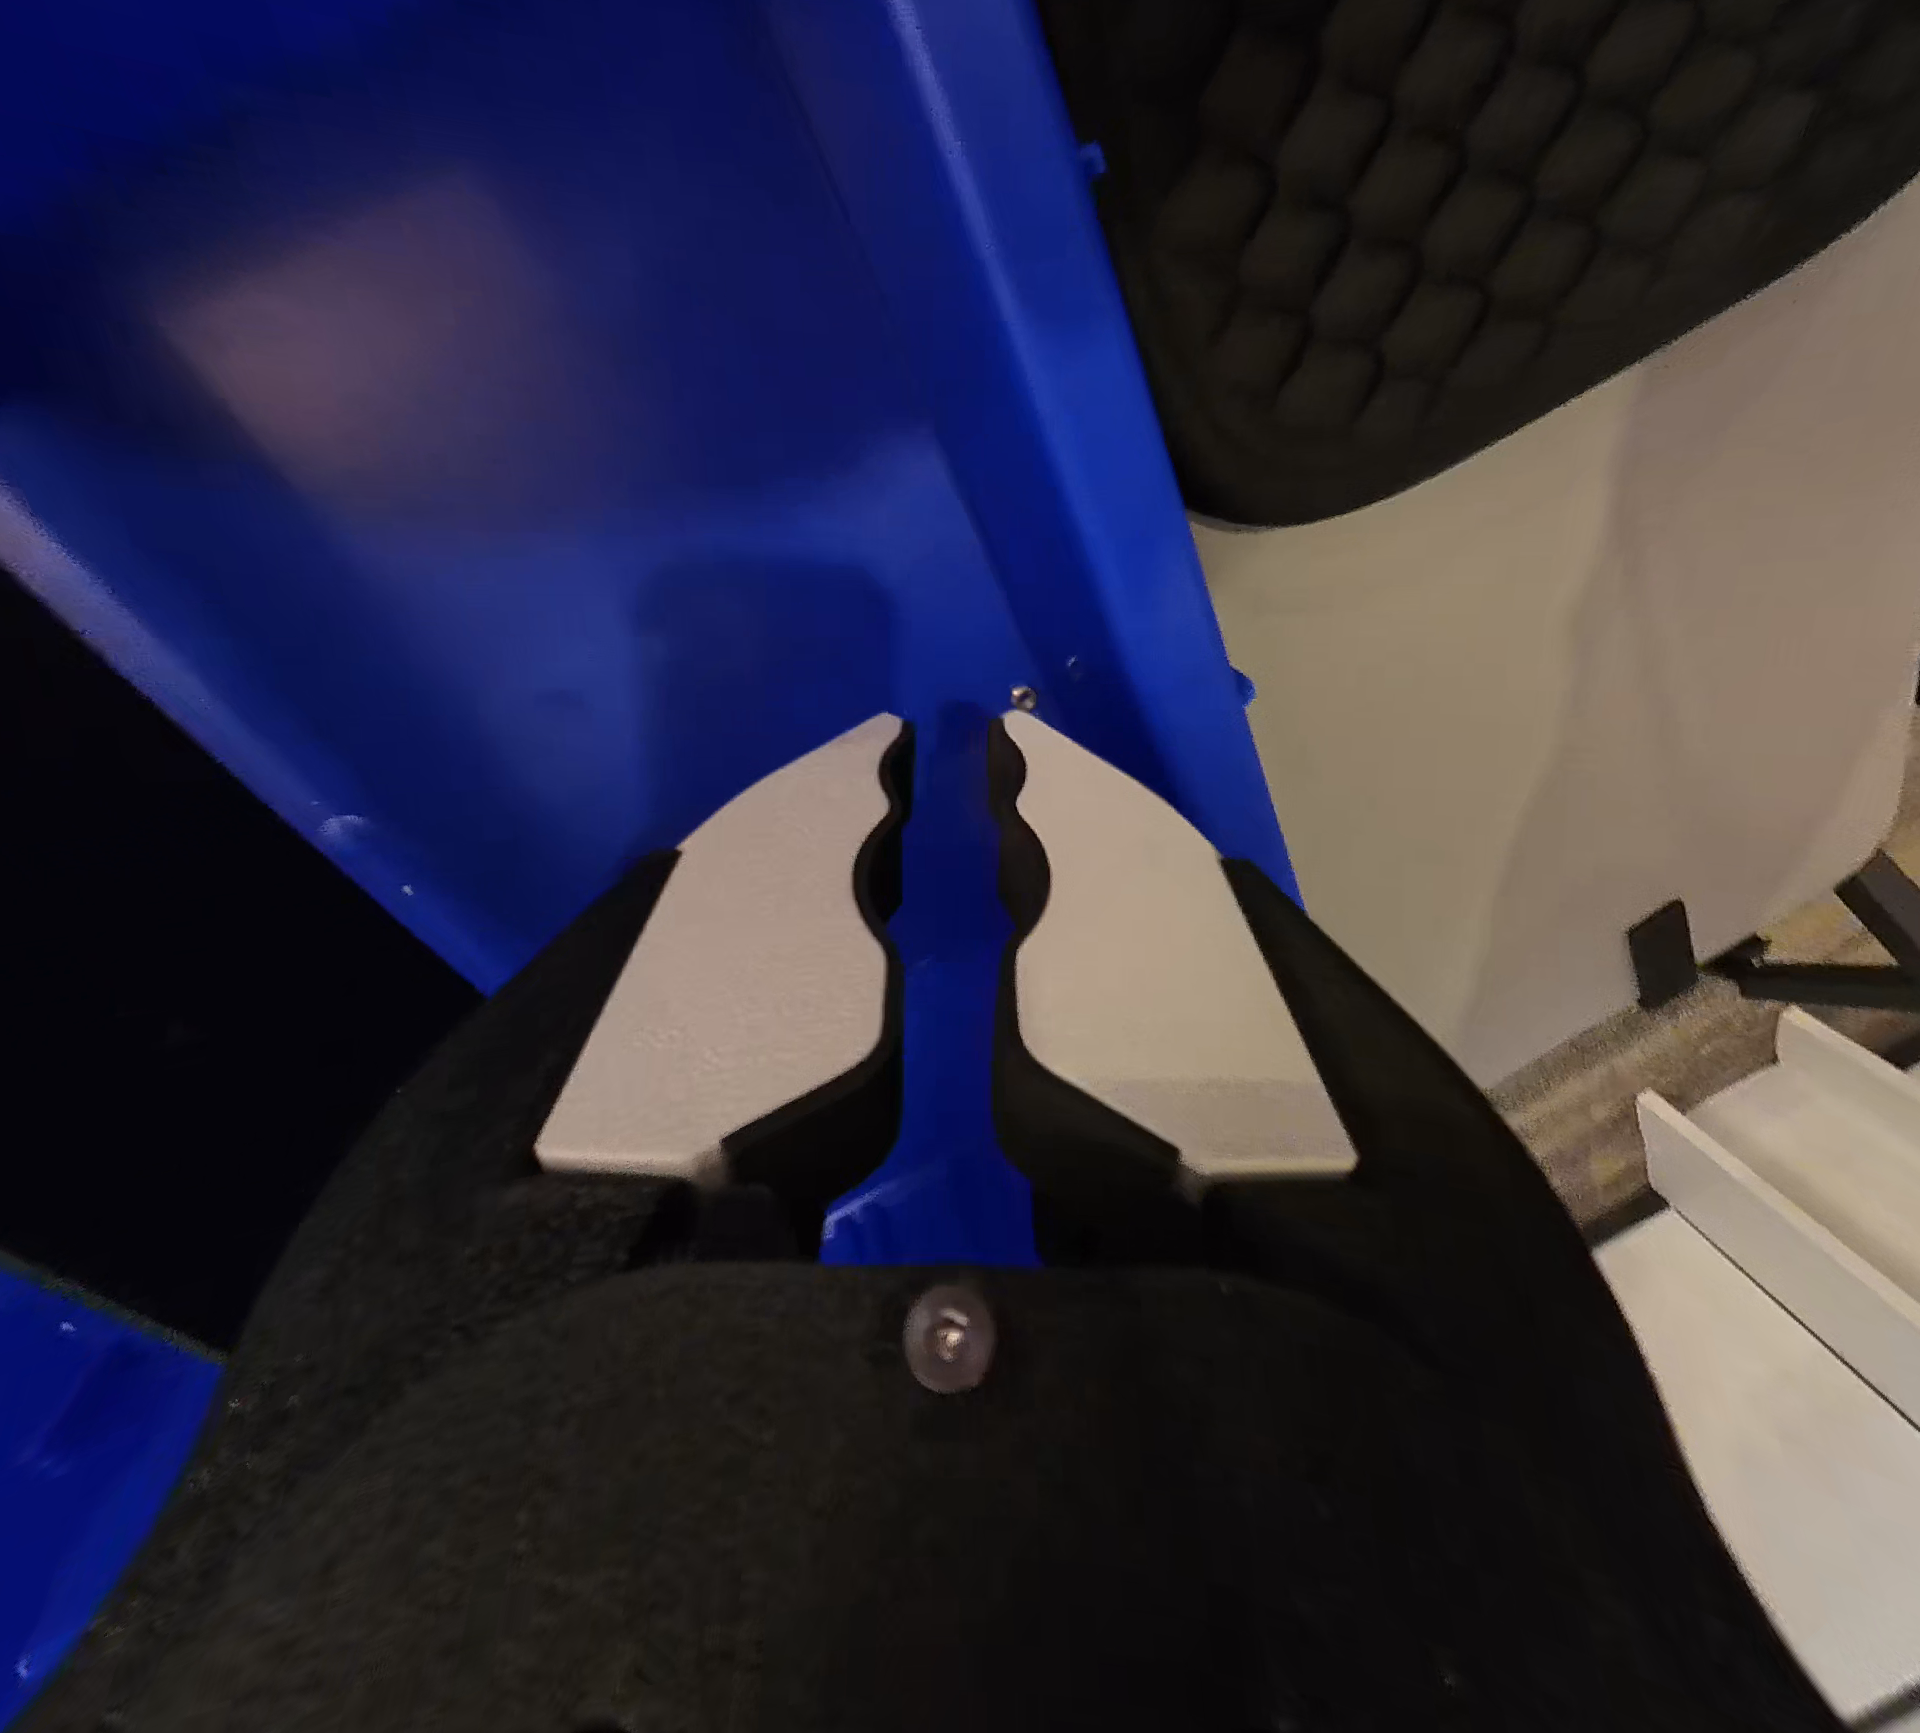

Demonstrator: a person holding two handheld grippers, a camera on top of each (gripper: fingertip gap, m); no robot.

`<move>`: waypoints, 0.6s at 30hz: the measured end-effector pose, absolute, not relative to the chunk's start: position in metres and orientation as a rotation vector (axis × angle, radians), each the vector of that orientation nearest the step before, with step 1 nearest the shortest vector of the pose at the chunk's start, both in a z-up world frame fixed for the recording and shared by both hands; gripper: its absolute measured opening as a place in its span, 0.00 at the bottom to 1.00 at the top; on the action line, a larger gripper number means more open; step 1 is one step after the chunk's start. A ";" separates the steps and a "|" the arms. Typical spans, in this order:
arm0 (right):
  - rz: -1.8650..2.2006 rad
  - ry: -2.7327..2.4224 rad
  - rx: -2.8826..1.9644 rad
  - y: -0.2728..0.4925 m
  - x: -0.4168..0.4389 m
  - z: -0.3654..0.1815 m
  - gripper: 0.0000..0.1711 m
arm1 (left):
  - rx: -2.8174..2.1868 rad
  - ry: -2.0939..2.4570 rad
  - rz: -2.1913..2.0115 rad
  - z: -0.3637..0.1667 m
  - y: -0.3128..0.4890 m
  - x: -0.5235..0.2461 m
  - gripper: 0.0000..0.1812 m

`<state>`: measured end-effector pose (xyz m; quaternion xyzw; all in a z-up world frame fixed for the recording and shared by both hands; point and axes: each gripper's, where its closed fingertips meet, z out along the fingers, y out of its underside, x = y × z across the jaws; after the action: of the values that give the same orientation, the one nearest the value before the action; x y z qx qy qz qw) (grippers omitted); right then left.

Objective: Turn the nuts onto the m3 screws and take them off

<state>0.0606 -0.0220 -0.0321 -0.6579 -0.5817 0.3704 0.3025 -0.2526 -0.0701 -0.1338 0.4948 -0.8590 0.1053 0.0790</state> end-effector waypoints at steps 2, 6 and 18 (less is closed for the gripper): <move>0.979 -1.552 -1.747 -0.023 0.060 -0.034 0.14 | 1.451 -2.558 0.294 -0.136 -0.073 -0.255 0.06; 0.965 -1.575 -1.749 -0.025 0.060 -0.037 0.14 | 1.439 -2.507 0.244 -0.139 -0.075 -0.259 0.05; 0.971 -1.603 -1.706 -0.033 0.059 -0.029 0.15 | 1.417 -2.433 0.241 -0.145 -0.082 -0.254 0.05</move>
<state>0.0588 -0.0333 -0.0287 -0.6423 -0.6036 0.3655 0.2991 -0.2544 -0.0816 -0.1447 0.4953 -0.8502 0.0842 0.1571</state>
